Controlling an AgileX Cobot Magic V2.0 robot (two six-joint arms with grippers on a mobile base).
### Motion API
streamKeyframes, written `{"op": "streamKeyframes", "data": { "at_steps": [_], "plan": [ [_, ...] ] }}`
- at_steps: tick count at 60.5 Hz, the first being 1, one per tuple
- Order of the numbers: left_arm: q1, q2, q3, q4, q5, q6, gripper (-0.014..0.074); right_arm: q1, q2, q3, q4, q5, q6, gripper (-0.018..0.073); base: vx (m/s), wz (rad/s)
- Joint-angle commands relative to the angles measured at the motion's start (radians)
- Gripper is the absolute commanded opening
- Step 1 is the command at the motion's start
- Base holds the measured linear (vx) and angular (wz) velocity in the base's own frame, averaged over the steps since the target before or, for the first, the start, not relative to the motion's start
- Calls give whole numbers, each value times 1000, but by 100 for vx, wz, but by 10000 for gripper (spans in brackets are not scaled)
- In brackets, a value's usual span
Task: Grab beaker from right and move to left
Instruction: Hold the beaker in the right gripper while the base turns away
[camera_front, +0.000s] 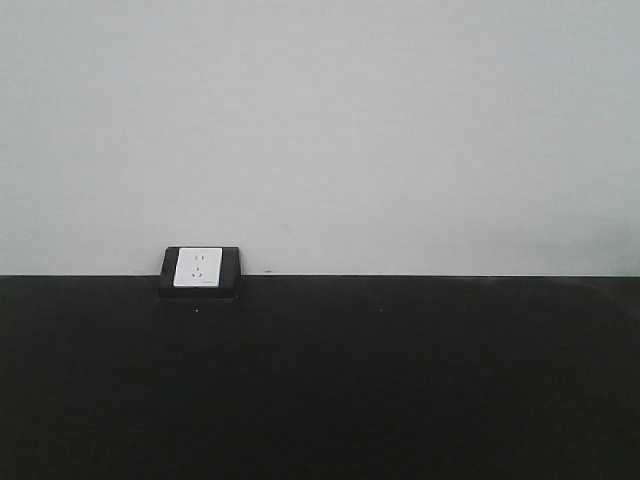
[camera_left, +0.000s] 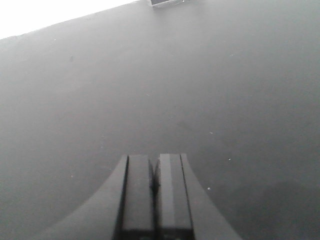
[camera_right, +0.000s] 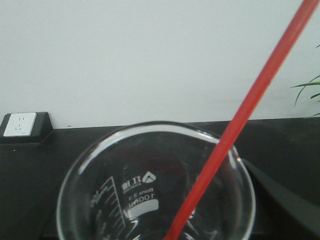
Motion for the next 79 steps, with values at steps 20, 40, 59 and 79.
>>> {"op": "streamKeyframes", "data": {
  "at_steps": [20, 40, 59, 79],
  "plan": [
    [-6, -6, 19, 0, -76, -1, -6, -1, -1, -29, -20, -54, -5, -3, 0, 0],
    [-6, -6, 19, 0, -76, -1, -6, -1, -1, -29, -20, -54, -5, -3, -4, 15],
    [-6, -6, 19, 0, -76, -1, -6, -1, -1, -29, -20, -54, -5, -3, -9, 36],
    [-6, -6, 19, 0, -76, -1, -6, -1, -1, -29, -20, -54, -5, -3, -6, 52]
  ]
}}
